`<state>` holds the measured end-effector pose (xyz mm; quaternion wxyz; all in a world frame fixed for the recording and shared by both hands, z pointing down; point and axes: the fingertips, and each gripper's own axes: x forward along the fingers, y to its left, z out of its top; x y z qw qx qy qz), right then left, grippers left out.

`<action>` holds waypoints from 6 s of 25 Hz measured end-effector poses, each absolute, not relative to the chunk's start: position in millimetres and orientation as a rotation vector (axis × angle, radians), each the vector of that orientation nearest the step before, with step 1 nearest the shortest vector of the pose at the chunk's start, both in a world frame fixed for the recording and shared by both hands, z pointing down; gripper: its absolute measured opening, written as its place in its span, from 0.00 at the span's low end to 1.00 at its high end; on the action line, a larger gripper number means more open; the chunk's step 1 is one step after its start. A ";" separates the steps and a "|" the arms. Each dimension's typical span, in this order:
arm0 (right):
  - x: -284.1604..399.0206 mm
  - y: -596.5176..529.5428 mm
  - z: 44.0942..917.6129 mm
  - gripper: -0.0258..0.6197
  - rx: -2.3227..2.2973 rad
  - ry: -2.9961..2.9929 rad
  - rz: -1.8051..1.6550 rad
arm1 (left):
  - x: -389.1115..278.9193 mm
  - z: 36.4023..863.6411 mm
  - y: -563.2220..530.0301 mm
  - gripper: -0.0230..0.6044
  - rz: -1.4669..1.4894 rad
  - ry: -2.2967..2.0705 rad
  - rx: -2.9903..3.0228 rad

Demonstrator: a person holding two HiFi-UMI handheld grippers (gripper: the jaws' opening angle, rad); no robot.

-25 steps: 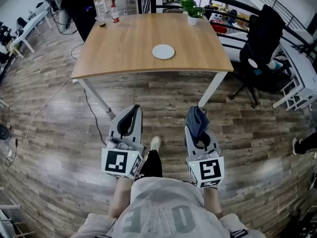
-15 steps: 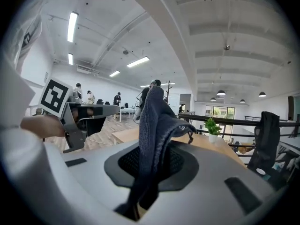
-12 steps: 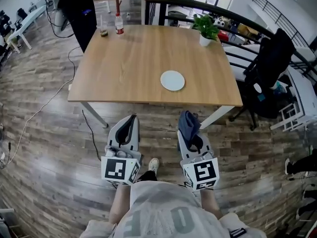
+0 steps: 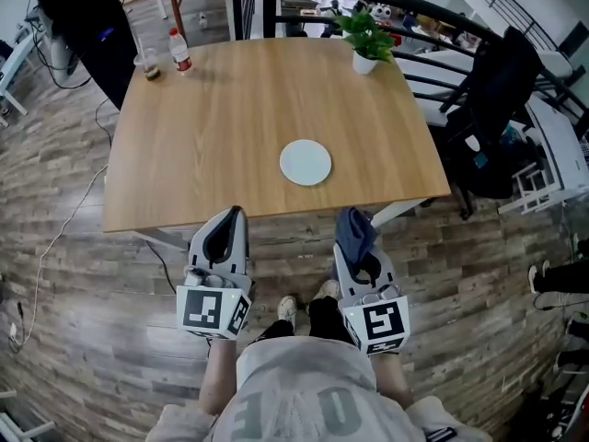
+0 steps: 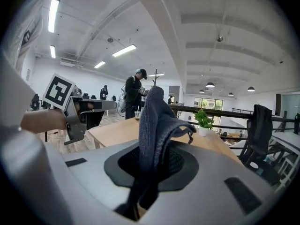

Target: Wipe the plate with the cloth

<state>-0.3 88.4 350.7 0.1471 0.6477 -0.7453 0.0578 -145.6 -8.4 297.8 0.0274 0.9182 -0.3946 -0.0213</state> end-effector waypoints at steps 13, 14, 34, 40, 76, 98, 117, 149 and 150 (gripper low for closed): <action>67.7 -29.2 336.3 0.13 1.808 -2.264 0.063 | -51.6 282.3 -92.6 0.05 -0.055 -1.219 2.893; 75.3 -38.0 335.7 0.13 1.805 -2.271 0.053 | -46.4 281.5 -101.6 0.05 -0.065 -1.237 2.892; 172.2 -161.1 336.8 0.13 1.705 -2.316 0.085 | 38.1 266.1 -217.6 0.05 -0.010 -1.323 2.884; 159.2 -178.3 328.6 0.13 1.683 -2.325 0.074 | 37.8 279.5 -232.1 0.05 0.046 -1.224 2.843; 161.5 -173.6 399.1 0.13 1.586 -2.209 0.274 | 11.9 585.6 -188.5 0.27 0.326 -0.780 1.693; 133.8 -207.5 583.1 0.13 0.546 -1.637 -0.274 | 9.1 595.6 -185.9 0.10 0.320 -0.815 1.653; 103.7 -117.2 587.3 0.13 0.420 -1.671 -0.190 | 6.1 594.1 -189.9 0.09 0.259 -0.872 1.617; 98.9 -162.1 589.7 0.13 0.430 -1.623 -0.244 | 6.5 592.8 -190.6 0.09 0.263 -0.875 1.622; 95.5 -153.0 589.9 0.13 0.414 -1.634 -0.232 | 6.3 592.9 -190.7 0.09 0.263 -0.877 1.623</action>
